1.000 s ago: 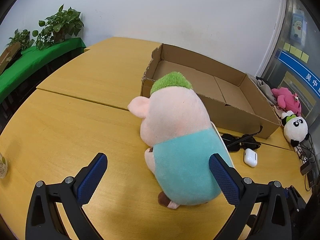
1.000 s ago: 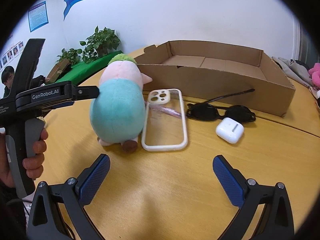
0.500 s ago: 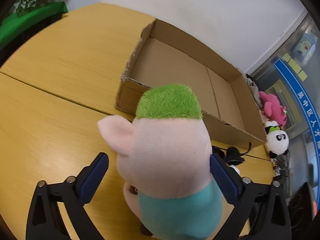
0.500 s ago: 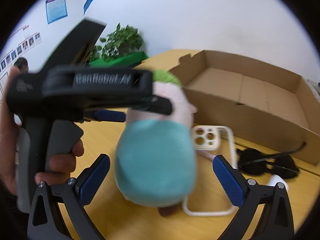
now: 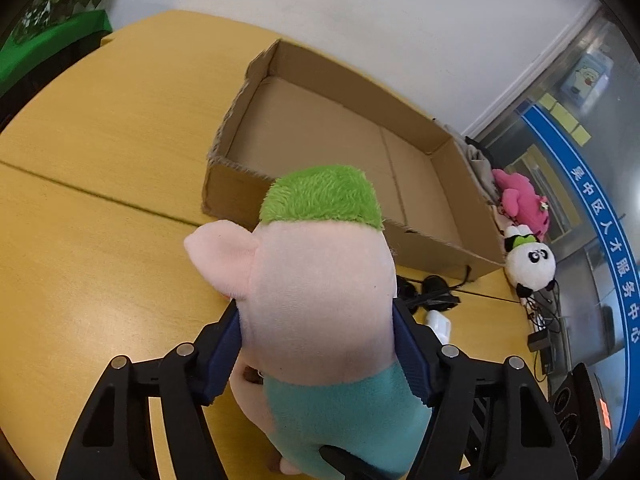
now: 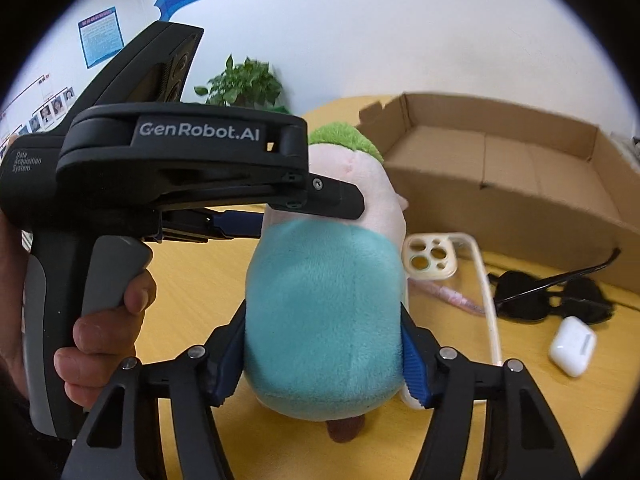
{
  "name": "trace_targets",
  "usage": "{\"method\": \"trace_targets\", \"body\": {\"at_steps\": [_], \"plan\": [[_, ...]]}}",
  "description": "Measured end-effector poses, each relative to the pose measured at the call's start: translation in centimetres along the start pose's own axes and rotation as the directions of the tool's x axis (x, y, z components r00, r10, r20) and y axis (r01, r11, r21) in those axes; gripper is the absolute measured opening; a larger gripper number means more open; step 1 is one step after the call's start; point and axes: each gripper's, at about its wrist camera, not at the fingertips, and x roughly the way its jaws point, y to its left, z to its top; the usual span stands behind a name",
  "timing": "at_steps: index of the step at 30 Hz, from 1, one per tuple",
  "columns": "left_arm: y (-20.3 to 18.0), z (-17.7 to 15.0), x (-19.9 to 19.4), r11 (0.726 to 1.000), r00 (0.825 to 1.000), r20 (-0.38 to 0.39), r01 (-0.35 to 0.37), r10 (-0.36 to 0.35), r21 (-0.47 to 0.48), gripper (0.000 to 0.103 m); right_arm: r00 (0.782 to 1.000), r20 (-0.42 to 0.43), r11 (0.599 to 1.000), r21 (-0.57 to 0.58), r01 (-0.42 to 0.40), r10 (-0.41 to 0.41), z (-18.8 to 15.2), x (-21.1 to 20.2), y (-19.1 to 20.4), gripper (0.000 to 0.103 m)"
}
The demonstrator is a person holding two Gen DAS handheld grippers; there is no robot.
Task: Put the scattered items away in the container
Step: 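Lift the pig plush with both grippers and carry it over the box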
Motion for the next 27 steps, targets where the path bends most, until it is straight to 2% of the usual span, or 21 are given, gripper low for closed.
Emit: {"method": "trace_targets", "body": {"at_steps": [3, 7, 10, 13, 20, 25, 27], "plan": [[-2.1, 1.2, -2.3, 0.998, 0.999, 0.039, 0.003, -0.005, 0.061, 0.074, 0.998, 0.057, 1.000, 0.016, -0.005, 0.004, 1.4, -2.2, 0.1, 0.064], [-5.3, 4.9, -5.1, 0.986, 0.997, 0.077, 0.009, -0.021, 0.164, 0.074, 0.991, 0.132, 1.000, 0.024, 0.001, -0.004, 5.0, -4.9, -0.2, 0.064], [-7.9, 9.2, -6.6, 0.965, 0.995, 0.091, 0.002, -0.027, 0.263, 0.074, 0.984, 0.179, 0.999, 0.033, 0.008, -0.014, 8.5, -5.9, -1.0, 0.064], [-9.6, 13.5, -7.3, 0.952, 0.995, 0.098, 0.001, -0.033, 0.305, 0.074, 0.977, 0.211, 0.999, 0.048, 0.007, -0.017, 12.0, -6.2, -1.8, 0.064], [-11.2, 21.9, -6.4, 0.940, 0.995, 0.103, -0.030, -0.006, 0.339, 0.073, 0.971, 0.236, 0.996, 0.085, 0.011, -0.031, 19.1, -4.1, -4.3, 0.064], [-10.7, 26.1, -3.9, 0.937, 0.997, 0.077, -0.016, -0.011, 0.349, 0.073, 0.971, 0.234, 0.993, 0.119, 0.020, -0.048, 21.5, -1.4, -6.1, 0.064], [-10.2, 27.5, -2.2, 0.934, 0.998, 0.063, -0.016, -0.007, 0.356, 0.073, 0.973, 0.227, 0.990, 0.136, 0.021, -0.052, 21.8, -1.6, -8.1, 0.063]]}}
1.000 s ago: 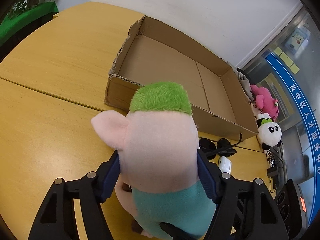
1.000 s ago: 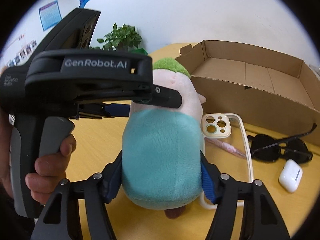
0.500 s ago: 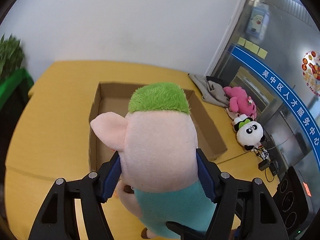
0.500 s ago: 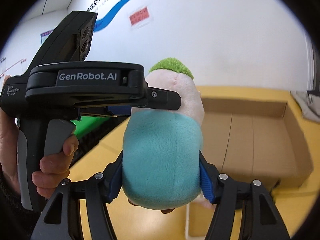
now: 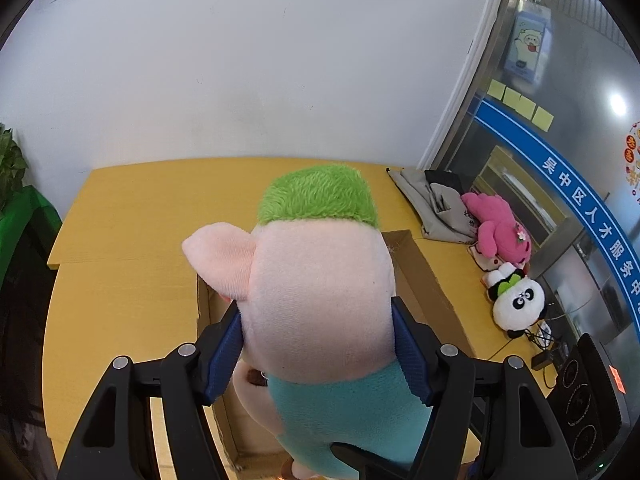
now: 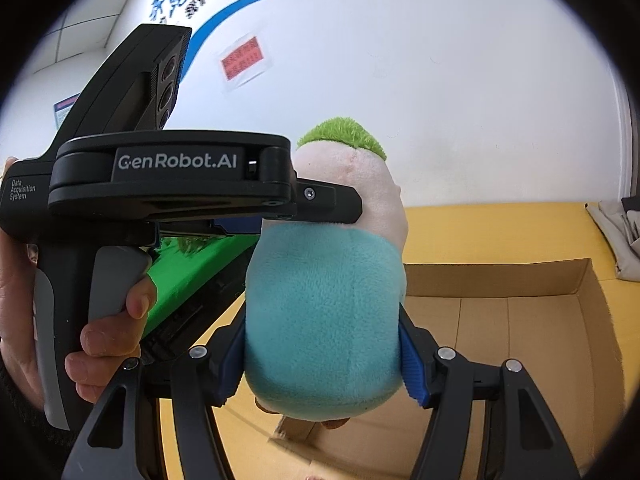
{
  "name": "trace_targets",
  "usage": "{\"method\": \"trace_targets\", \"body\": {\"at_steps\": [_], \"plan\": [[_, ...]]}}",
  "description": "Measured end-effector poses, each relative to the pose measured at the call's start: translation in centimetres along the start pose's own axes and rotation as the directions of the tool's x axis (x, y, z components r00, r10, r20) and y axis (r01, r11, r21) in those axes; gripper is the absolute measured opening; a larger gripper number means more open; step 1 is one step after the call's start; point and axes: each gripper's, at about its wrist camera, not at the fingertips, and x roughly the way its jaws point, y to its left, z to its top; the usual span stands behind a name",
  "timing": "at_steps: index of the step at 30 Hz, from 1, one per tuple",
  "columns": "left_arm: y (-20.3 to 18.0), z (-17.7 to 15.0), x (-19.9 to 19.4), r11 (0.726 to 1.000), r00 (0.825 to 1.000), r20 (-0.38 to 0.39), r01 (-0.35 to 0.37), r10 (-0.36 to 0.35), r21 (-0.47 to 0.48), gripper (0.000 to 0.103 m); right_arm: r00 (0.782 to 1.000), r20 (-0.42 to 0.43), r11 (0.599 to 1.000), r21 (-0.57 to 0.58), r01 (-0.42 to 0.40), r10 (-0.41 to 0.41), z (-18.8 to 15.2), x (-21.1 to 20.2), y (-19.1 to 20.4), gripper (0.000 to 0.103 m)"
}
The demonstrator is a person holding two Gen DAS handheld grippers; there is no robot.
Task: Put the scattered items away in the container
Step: 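Lift the pig plush with both grippers and carry it over the box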
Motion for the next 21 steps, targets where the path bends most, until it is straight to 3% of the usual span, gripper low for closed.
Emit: {"method": "trace_targets", "body": {"at_steps": [11, 21], "plan": [[5.3, 2.6, 12.8, 0.999, 0.992, -0.121, 0.041, -0.045, -0.035, 0.073, 0.992, -0.109, 0.996, 0.069, 0.065, -0.057, -1.0, 9.4, -6.2, 0.063], [9.1, 3.3, 21.0, 0.998, 0.971, -0.233, 0.041, -0.050, -0.045, 0.073, 0.977, -0.201, 0.982, 0.160, 0.104, -0.071, -3.3, 14.9, -10.0, 0.063]]}}
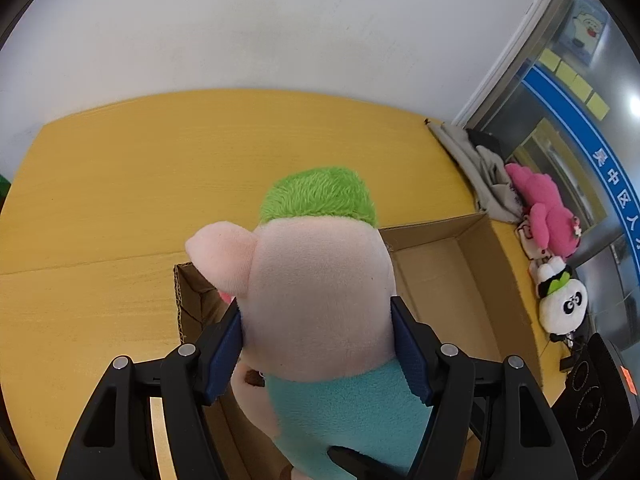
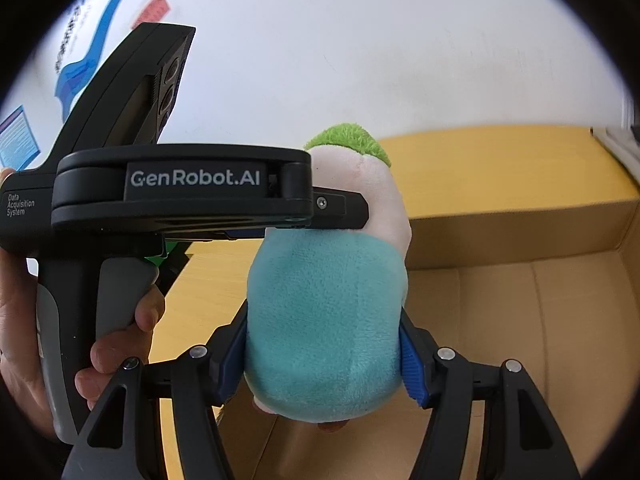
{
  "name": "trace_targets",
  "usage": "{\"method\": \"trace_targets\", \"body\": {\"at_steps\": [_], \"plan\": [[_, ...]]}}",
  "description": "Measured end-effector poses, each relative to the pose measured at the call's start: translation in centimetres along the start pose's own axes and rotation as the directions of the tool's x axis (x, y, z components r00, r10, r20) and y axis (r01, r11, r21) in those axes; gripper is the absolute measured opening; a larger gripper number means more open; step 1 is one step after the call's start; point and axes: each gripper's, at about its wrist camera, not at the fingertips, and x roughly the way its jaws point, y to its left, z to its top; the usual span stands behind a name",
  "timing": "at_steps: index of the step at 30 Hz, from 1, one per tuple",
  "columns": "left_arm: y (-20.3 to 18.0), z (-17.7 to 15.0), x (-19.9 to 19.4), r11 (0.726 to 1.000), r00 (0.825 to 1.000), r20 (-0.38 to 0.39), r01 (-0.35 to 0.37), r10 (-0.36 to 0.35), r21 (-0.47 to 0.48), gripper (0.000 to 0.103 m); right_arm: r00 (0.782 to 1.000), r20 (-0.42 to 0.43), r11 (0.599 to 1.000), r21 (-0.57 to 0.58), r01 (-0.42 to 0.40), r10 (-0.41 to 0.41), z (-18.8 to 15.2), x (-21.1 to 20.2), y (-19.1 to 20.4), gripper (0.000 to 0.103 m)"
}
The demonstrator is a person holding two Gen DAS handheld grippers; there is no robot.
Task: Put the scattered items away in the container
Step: 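Lift the pig plush with both grippers and carry it over the box, then open both grippers to drop the pig plush into the box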
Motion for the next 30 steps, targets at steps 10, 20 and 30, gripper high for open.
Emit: {"method": "trace_targets", "body": {"at_steps": [10, 20, 30], "plan": [[2.1, -0.5, 3.7, 1.000, 0.997, -0.066, -0.025, 0.026, 0.013, 0.073, 0.999, -0.052, 0.997, 0.077, 0.021, -0.017, -3.6, 2.8, -2.1, 0.063], [4.1, -2.8, 4.3, 0.999, 0.996, -0.091, -0.007, 0.003, -0.051, 0.076, 0.995, -0.093, 0.996, 0.080, 0.028, -0.021, -6.9, 0.7, -2.2, 0.064], [1.5, -3.5, 1.2, 0.998, 0.997, -0.047, -0.058, 0.059, 0.018, 0.088, 0.985, -0.163, 0.993, 0.116, -0.031, 0.050, -8.6, -4.3, -5.3, 0.086]]}}
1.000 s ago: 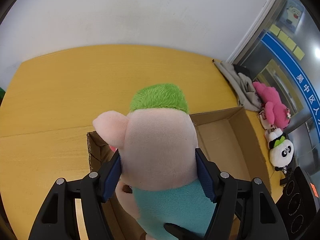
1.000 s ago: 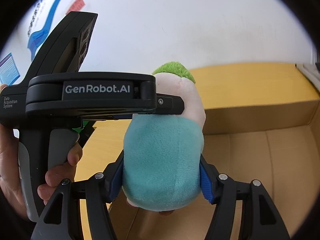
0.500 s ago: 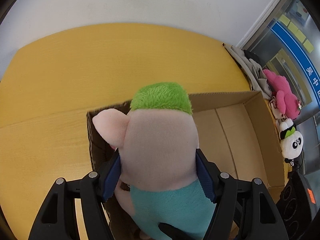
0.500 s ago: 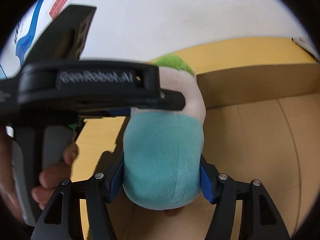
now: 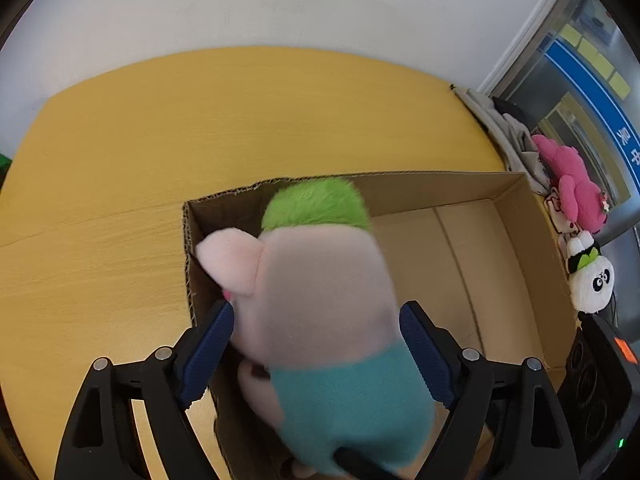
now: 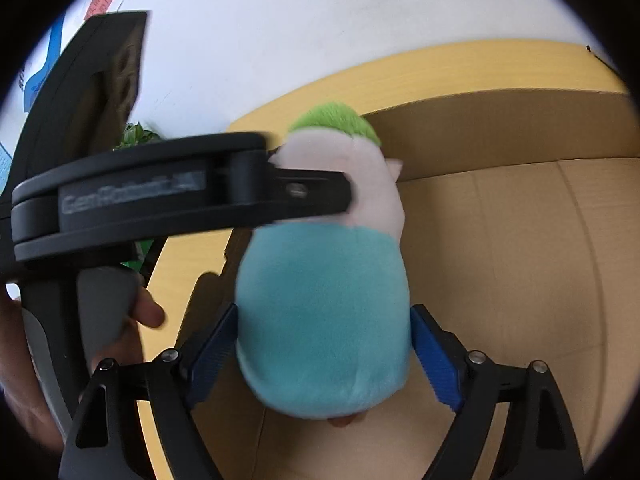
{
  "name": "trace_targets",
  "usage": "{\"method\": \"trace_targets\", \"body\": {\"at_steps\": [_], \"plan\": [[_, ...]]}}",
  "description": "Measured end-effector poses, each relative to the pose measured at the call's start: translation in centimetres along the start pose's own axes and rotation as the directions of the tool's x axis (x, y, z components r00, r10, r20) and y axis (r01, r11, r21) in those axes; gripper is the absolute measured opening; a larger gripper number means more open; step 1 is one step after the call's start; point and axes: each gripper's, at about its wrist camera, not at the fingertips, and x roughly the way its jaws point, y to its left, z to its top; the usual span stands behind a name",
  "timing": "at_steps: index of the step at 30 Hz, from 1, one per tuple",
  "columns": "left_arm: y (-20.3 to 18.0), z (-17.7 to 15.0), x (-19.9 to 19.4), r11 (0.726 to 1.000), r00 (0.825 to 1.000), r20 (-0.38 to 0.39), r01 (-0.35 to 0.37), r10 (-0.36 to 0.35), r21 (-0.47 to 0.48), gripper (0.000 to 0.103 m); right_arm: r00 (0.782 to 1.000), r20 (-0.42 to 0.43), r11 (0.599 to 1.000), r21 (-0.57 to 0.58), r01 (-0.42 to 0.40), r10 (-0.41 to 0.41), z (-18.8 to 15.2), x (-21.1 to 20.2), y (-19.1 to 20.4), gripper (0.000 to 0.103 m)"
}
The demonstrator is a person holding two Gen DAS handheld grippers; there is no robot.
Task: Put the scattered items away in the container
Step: 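Open both grippers to drop the pig plush into the box, then close both grippers on the clear phone case's white rim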
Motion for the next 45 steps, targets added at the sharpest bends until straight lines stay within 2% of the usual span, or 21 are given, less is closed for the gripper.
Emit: {"method": "trace_targets", "body": {"at_steps": [3, 5, 8, 9, 10, 12, 13, 14, 16, 17, 18, 19, 20, 22, 26, 29, 35, 39, 41, 43, 45], "plan": [[-1.5, -2.3, -4.9, 0.999, 0.995, 0.100, 0.019, -0.022, 0.034, 0.089, 0.997, 0.035, 0.997, -0.024, -0.068, 0.069, -2.0, -6.5, -1.7, 0.086], [-2.7, -4.7, -7.7, 0.999, 0.989, 0.149, 0.015, -0.022, 0.048, 0.094, 0.995, 0.087, 0.997, -0.061, -0.042, 0.047, -3.6, -11.7, -3.2, 0.090], [-4.2, -9.1, -10.2, 0.998, 0.981, 0.187, 0.045, -0.053, 0.046, 0.095, 0.991, 0.129, 0.991, -0.122, 0.054, -0.038, -3.2, -16.1, -3.3, 0.092], [-4.7, -10.4, -10.4, 0.997, 0.980, 0.187, 0.063, -0.070, 0.043, 0.095, 0.987, 0.136, 0.985, -0.138, 0.103, -0.084, -0.5, -15.7, -3.9, 0.092], [-5.1, -12.0, -10.3, 0.996, 0.980, 0.180, 0.079, -0.085, 0.038, 0.095, 0.980, 0.143, 0.976, -0.151, 0.160, -0.139, 0.5, -15.9, -5.0, 0.092], [-5.7, -14.5, -9.3, 0.996, 0.984, 0.158, 0.081, -0.084, 0.029, 0.095, 0.943, 0.155, 0.939, -0.140, 0.315, -0.293, -0.6, -16.5, -6.9, 0.093], [-5.8, -15.9, -8.3, 0.996, 0.987, 0.135, 0.084, -0.086, 0.018, 0.095, 0.928, 0.146, 0.924, -0.124, 0.361, -0.343, 0.3, -16.0, -6.2, 0.093], [-5.6, -17.0, -7.4, 0.996, 0.990, 0.110, 0.094, -0.094, 0.001, 0.093, 0.918, 0.131, 0.915, -0.111, 0.389, -0.375, 1.1, -15.4, -6.9, 0.093], [-4.9, -18.8, -6.2, 0.994, 0.992, 0.075, 0.106, -0.103, -0.036, 0.089, 0.907, 0.086, 0.902, -0.102, 0.421, -0.413, -0.2, -15.1, -8.7, 0.092], [-4.8, -19.6, -5.4, 0.993, 0.993, 0.056, 0.108, -0.105, -0.055, 0.086, 0.914, 0.060, 0.907, -0.117, 0.405, -0.401, -0.3, -13.9, -9.3, 0.091], [-4.9, -20.3, -4.9, 0.992, 0.993, 0.040, 0.110, -0.107, -0.064, 0.086, 0.913, 0.054, 0.901, -0.147, 0.409, -0.405, -0.8, -14.2, -9.6, 0.092], [-5.2, -20.8, -4.6, 0.993, 0.995, 0.032, 0.099, -0.097, -0.063, 0.085, 0.900, 0.053, 0.881, -0.186, 0.435, -0.433, -1.4, -14.4, -9.2, 0.091], [-5.5, -21.3, -4.6, 0.997, 0.998, 0.041, 0.057, -0.055, -0.045, 0.083, 0.889, 0.040, 0.864, -0.219, 0.454, -0.457, -1.8, -13.5, -8.6, 0.091], [-6.2, -22.1, -4.8, 0.999, 0.999, 0.036, 0.031, -0.030, -0.028, 0.082, 0.879, 0.031, 0.852, -0.235, 0.468, -0.475, -2.6, -12.8, -8.2, 0.091], [-6.8, -23.6, -5.3, 0.998, 0.999, 0.005, 0.034, -0.034, -0.043, 0.080, 0.889, 0.045, 0.866, -0.210, 0.455, -0.456, -3.3, -14.4, -8.9, 0.092], [-6.1, -24.4, -5.4, 0.996, 0.999, 0.013, 0.046, -0.045, -0.080, 0.079, 0.886, 0.050, 0.862, -0.213, 0.460, -0.461, -3.9, -14.7, -8.4, 0.091], [-6.4, -25.1, -5.7, 0.996, 1.000, 0.010, 0.023, -0.022, -0.089, 0.077, 0.896, 0.054, 0.875, -0.194, 0.443, -0.442, -4.2, -15.7, -8.4, 0.092], [-6.6, -25.7, -7.7, 0.993, 0.997, 0.072, 0.014, -0.006, -0.116, 0.078, 0.928, 0.135, 0.917, -0.158, 0.365, -0.346, -4.9, -19.3, -6.1, 0.092], [-7.2, -26.3, -9.4, 0.992, 0.993, 0.120, 0.020, -0.004, -0.127, 0.089, 0.938, 0.178, 0.929, -0.171, 0.327, -0.297, -5.8, -21.0, -4.6, 0.092], [-8.4, -27.1, -10.8, 0.993, 0.987, 0.161, 0.010, 0.010, -0.120, 0.094, 0.949, 0.198, 0.940, -0.192, 0.284, -0.246, -7.5, -21.9, -3.2, 0.095], [-10.0, -28.2, -11.9, 0.994, 0.980, 0.197, 0.018, 0.004, -0.108, 0.097, 0.965, 0.179, 0.948, -0.219, 0.231, -0.194, -9.8, -21.7, -2.0, 0.097]]}}
